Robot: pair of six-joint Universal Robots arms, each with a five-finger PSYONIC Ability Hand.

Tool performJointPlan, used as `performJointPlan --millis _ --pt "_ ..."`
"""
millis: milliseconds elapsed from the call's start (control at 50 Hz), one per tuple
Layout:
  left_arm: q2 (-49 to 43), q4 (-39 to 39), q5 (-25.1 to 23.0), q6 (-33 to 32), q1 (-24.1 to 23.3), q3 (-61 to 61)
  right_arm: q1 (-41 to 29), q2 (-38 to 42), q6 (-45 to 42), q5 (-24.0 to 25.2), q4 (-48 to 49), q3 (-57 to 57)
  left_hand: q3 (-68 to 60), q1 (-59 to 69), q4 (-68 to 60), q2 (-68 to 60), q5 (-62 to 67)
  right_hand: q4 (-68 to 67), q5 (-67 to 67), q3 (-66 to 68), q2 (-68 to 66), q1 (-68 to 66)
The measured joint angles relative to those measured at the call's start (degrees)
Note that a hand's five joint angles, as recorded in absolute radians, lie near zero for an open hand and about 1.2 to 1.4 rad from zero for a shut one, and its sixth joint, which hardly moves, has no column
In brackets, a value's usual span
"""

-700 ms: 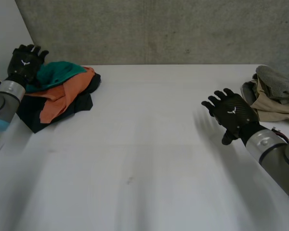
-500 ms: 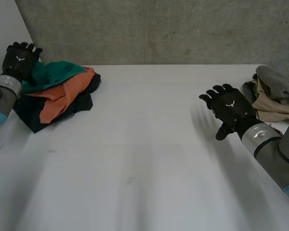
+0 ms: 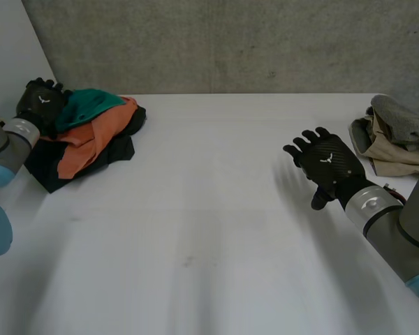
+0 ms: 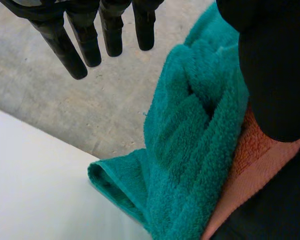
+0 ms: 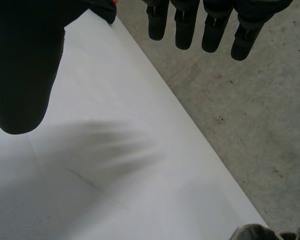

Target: Fold the laundry.

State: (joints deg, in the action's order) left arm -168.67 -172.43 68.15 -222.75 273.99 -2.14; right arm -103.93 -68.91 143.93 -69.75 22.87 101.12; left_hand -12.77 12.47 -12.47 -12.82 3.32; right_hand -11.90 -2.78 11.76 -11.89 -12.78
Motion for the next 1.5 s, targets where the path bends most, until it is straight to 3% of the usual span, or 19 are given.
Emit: performJointPlan --millis 120,440,460,520,580,760,880,900,1000,1140,1200,1220,1280,1320,1420,1500 --pt "-2.4 -0.05 -0.86 -7.35 -0.3 1.93 -0.27 0.01 -0.25 -0.06 0.02 0.13 -9.52 10.25 -10.07 -9.44 9.31 0.0 0.0 0.0 0.0 0.0" --pt "-6.95 0.52 -3.9 -15.08 0.35 7.56 -0.47 -0.24 -0.23 -0.16 -0.05 0.17 -34.18 35.57 -34.58 -34.23 33.4 0.0 0.0 0.0 0.0 0.0" --pt "-7.24 0.55 -4.15 -15.73 0.48 7.79 -0.53 -0.19 -0.23 -0.17 -0.08 0.18 -43.67 44.72 -43.83 -43.81 42.64 0.0 0.0 0.0 0.0 0.0" --pt "-7.88 0.63 -4.5 -17.48 0.83 8.33 -0.7 -0.12 -0.36 -0.19 -0.17 0.18 -52.01 52.91 -52.78 -52.38 51.43 0.0 0.0 0.0 0.0 0.0" --pt "-7.96 0.88 -4.36 -18.46 1.12 8.4 -0.82 -0.1 -0.6 -0.24 -0.24 0.18 -54.8 53.32 -55.64 -55.24 53.45 0.0 0.0 0.0 0.0 0.0" --pt "-0.35 1.18 -3.27 -14.06 0.92 1.43 -0.84 -0.18 -1.18 -0.46 -0.1 0.16 -55.04 53.32 -55.9 -55.44 53.45 0.0 0.01 0.0 0.0 0.0" --pt "9.58 -2.93 -4.21 -3.77 0.27 -8.73 -0.82 -0.3 -1.22 -0.48 -0.12 0.15 -55.05 53.62 -55.92 -55.45 53.9 0.0 0.0 0.0 0.0 0.0" --pt "14.98 -4.88 -4.64 2.24 -0.35 -14.39 -0.77 -0.36 -1.22 -0.48 -0.12 0.12 -55.05 53.62 -55.92 -55.45 54.13 0.0 0.0 0.0 0.0 0.0" --pt "26.42 -7.3 -5.56 12.93 -2.27 -26.07 -0.54 -0.36 -1.18 -0.48 -0.1 -0.08 -55.07 53.62 -55.94 -55.45 54.12 0.0 0.0 0.0 0.0 0.0" --pt "44.09 -10.04 -8.84 27.76 -8.9 -43.68 -0.41 -0.13 -1.17 -0.66 -0.22 -0.54 -55.18 53.62 -55.96 -55.55 54.13 0.0 0.0 0.0 0.0 0.0" --pt "47.43 -13.46 -9.36 31.39 -11.79 -48.8 -0.44 -0.12 -1.16 -0.92 -0.28 -0.64 -53.56 52.12 -54.21 -53.85 52.66 0.0 0.0 0.0 0.0 0.0" --pt "47.7 -15.47 -8.87 31.99 -12.54 -50.24 -0.45 -0.14 -1.13 -1.04 -0.31 -0.68 -52.61 51.12 -53.21 -52.87 51.77 0.0 0.0 0.0 0.0 0.0" --pt "46.04 -20.44 -5.22 31.09 -13.08 -51.87 -0.43 -0.24 -1.05 -1.31 -0.42 -0.78 -23.87 19.67 -23.9 -23.55 22.95 0.0 0.0 0.0 0.0 0.0" --pt "43.17 -22.28 -1.22 28.58 -12.21 -50.82 -0.39 -0.34 -0.99 -1.45 -0.58 -0.82 -16.15 13.65 -16.35 -15.88 15.29 0.0 0.0 0.0 0.0 -0.02" --pt "33.69 -18.16 4.86 20.87 -8.41 -42.34 -0.36 -0.4 -0.98 -1.53 -0.93 -0.88 -14.56 14.09 -14.4 -14.43 13.49 0.0 0.0 0.0 0.0 -0.02" --pt "27.06 -12.51 5.23 15.52 -6.02 -34.72 -0.46 -0.25 -1.07 -1.53 -1.07 -0.9 -14.95 15.29 -15.55 -15.13 14.94 0.0 0.0 0.0 0.0 -0.02"
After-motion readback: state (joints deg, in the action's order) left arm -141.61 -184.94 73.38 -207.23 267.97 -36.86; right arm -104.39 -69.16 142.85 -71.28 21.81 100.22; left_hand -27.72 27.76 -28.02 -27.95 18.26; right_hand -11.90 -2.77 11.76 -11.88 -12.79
